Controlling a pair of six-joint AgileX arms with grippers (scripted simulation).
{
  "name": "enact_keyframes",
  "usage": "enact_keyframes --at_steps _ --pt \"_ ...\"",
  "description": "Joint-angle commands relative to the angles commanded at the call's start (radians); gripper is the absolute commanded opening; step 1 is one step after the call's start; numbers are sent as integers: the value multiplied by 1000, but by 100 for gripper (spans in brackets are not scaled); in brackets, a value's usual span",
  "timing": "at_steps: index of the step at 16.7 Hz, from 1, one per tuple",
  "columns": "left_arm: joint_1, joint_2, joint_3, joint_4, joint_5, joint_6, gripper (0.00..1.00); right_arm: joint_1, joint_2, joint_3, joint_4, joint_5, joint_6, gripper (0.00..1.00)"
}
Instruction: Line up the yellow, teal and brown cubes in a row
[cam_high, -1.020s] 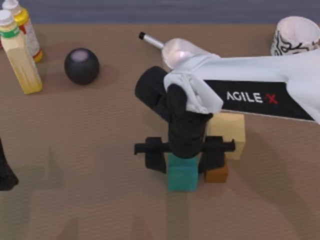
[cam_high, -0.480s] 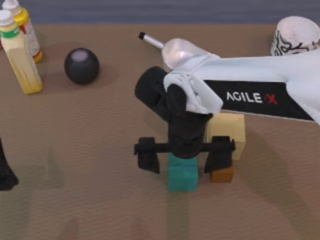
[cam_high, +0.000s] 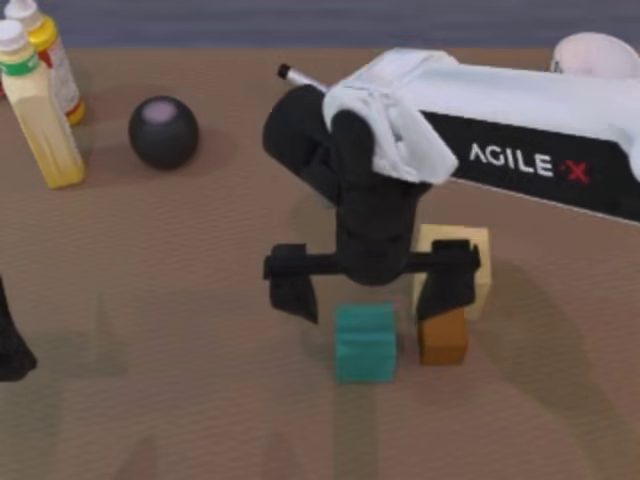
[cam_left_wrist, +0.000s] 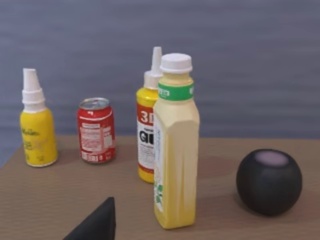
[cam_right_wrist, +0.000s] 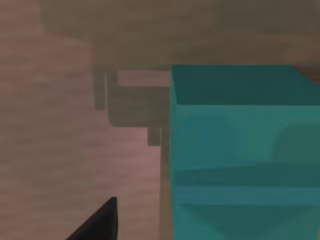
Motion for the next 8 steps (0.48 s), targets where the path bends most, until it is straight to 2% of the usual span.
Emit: enact_keyframes --at_steps 8 --pt "0 0 0 0 0 0 100 -20 -15 36 -43 0 -12 100"
